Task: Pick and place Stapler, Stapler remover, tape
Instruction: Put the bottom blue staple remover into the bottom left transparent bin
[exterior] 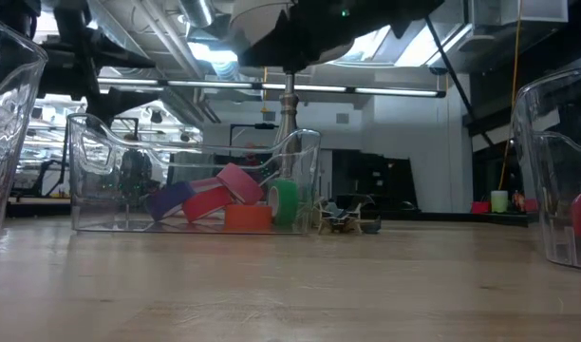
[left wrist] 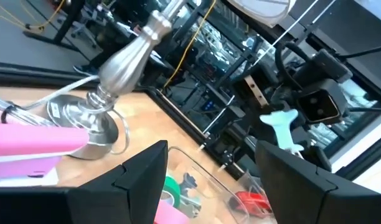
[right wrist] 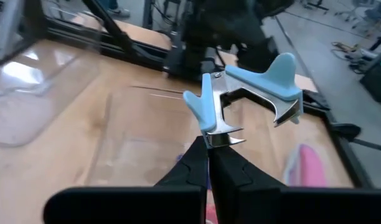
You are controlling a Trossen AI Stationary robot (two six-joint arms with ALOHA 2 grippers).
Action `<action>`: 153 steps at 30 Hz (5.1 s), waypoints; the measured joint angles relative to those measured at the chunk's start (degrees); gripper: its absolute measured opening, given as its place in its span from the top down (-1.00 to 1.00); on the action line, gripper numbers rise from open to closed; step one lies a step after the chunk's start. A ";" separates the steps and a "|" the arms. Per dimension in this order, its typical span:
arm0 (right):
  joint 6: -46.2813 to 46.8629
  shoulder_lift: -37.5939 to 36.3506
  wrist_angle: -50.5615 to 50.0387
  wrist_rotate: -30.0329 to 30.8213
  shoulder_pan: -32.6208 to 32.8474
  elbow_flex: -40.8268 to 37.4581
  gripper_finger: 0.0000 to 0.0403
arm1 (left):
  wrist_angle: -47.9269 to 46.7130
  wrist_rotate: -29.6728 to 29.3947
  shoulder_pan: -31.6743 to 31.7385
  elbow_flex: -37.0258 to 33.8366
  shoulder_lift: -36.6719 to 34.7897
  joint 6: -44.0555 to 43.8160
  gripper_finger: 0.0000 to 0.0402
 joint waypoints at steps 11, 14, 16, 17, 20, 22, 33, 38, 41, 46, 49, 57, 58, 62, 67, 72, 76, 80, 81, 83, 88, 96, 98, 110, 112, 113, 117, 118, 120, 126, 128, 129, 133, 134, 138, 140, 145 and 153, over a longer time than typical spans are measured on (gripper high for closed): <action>-0.26 0.32 0.21 0.00 -2.63 0.00 0.97 | -1.27 -2.01 -0.02 0.00 3.02 -9.92 -0.19; -0.26 0.94 -0.02 -0.02 -2.63 0.00 0.97 | -1.33 -2.96 0.00 0.01 3.15 -8.73 -0.19; -0.26 1.45 -0.51 -0.05 -2.63 -0.01 0.97 | -1.16 -2.73 -0.02 0.01 3.13 -8.83 -0.19; -0.26 1.69 -0.76 -0.09 -2.63 -0.08 0.97 | -0.91 -2.75 -0.01 0.02 3.14 -8.47 -0.19; -0.23 2.39 -0.33 -0.46 -2.63 -0.06 0.97 | -0.74 -2.97 -0.02 0.00 3.13 -8.33 -0.19; -0.22 2.54 -0.18 -0.46 -2.63 -0.06 0.97 | -0.71 -2.96 -0.02 0.00 3.13 -8.73 -0.19; -0.17 2.82 2.78 -0.46 -2.63 -0.04 0.97 | -0.77 -2.75 -0.02 0.01 3.14 -8.86 -0.19; -0.04 2.80 2.78 -0.48 -2.52 -0.04 0.97 | -0.81 -2.96 0.00 0.00 3.13 -3.67 -0.19; -0.04 2.80 2.86 -0.48 -2.52 -0.04 0.97 | -0.78 -2.31 0.00 0.00 3.15 -2.42 -0.19; -0.04 2.80 4.17 -0.48 -2.52 -0.04 0.97 | 1.51 0.26 -0.02 0.00 3.15 -2.40 -0.19; -0.04 2.80 5.87 -0.51 -2.52 -0.04 0.97 | 6.44 2.84 -0.02 0.00 3.99 -2.42 -0.19; -0.04 2.80 10.59 -0.51 -2.52 -0.04 0.97 | 19.59 6.20 -0.02 0.02 11.29 -2.83 -0.19; -0.04 2.80 10.98 -0.51 -2.52 -0.04 0.97 | 20.70 6.21 -0.02 0.01 12.46 -2.55 -0.19; -0.04 2.80 11.95 -0.51 -2.52 -0.04 0.97 | 27.26 7.66 -0.02 0.00 17.15 -0.84 -0.19; -0.07 2.80 13.00 -0.51 -2.52 -0.04 0.97 | 32.62 7.16 -0.02 0.95 23.01 1.03 -0.19; -0.24 2.80 14.02 -0.51 -2.52 -0.04 0.97 | 33.87 3.16 -0.02 2.52 28.95 -0.22 -0.19; -0.26 2.80 14.70 -0.51 -2.52 -0.04 0.97 | 37.06 5.97 -0.02 4.82 33.71 0.25 -0.19; -0.28 2.80 14.84 -0.51 -2.52 -0.04 0.97 | 37.00 8.03 -0.02 7.94 38.08 2.83 -0.19; -0.28 2.80 14.84 -0.51 -2.52 -0.04 0.97 | 37.00 8.15 -0.02 8.78 39.08 3.59 -0.19; -0.28 2.80 14.86 -0.51 -2.52 -0.04 0.97 | 37.02 9.21 -0.02 10.54 41.10 4.90 -0.19; -0.31 2.80 14.86 -0.51 -2.52 -0.04 0.97 | 36.98 12.34 -0.02 13.72 45.94 6.15 -0.19; -0.41 2.80 14.80 -0.51 -2.52 -0.04 0.97 | 41.80 12.21 -0.01 14.84 50.77 4.38 -0.04; -0.41 2.79 14.64 -0.51 -2.52 -0.04 0.97 | 42.29 12.46 0.00 14.86 51.35 2.97 0.09; -0.44 3.82 14.58 -0.02 -2.63 0.00 0.97 | 41.99 12.52 0.02 14.82 52.05 -0.35 0.81; -0.41 3.82 14.58 -0.02 -2.60 0.00 0.96 | 41.99 12.64 0.02 14.82 52.02 -0.32 0.81; -0.38 3.86 14.56 -0.05 -2.60 0.00 0.95 | 41.92 12.69 0.02 14.82 52.03 -0.21 0.81; 0.11 3.94 14.58 -0.47 -2.58 0.00 0.83 | 41.96 13.84 0.09 14.82 52.01 1.13 0.81; 0.29 3.98 14.26 -0.56 -2.54 0.00 0.79 | 41.92 14.65 0.20 14.82 51.88 1.59 0.81; 1.36 3.98 13.47 -0.71 -2.52 0.00 0.69 | 42.11 16.16 0.71 14.82 51.66 1.77 0.81; 4.95 4.04 12.24 -0.86 -2.52 0.00 0.35 | 42.10 19.55 2.82 14.84 50.51 3.23 0.81; 6.52 4.05 10.86 -0.86 -2.52 0.00 0.24 | 42.10 21.82 3.55 14.88 50.11 3.90 0.81; 7.40 4.07 10.63 -0.86 -2.52 0.00 0.20 | 41.83 22.95 3.82 14.88 49.93 4.45 0.81; 9.71 4.07 9.34 -0.84 -2.52 0.00 0.05 | 38.37 24.96 3.72 15.30 49.09 7.30 0.81; 10.26 4.07 9.15 -0.86 -2.52 0.00 0.03 | 36.46 25.62 3.60 15.74 48.89 8.23 0.81; 10.78 4.07 8.68 -0.83 -2.52 0.00 -0.01 | 26.56 28.16 2.11 19.62 48.54 13.93 0.81; 10.75 4.07 8.58 -0.81 -2.52 0.00 -0.01 | 20.36 29.79 0.99 22.30 48.57 17.32 0.81; 10.95 4.07 8.65 -0.62 -2.52 0.00 -0.01 | 2.60 30.65 -3.44 30.30 48.57 26.70 0.81; 12.90 4.07 7.43 -0.61 -2.52 0.00 -0.02 | -17.82 29.81 -12.55 40.21 48.59 29.20 0.80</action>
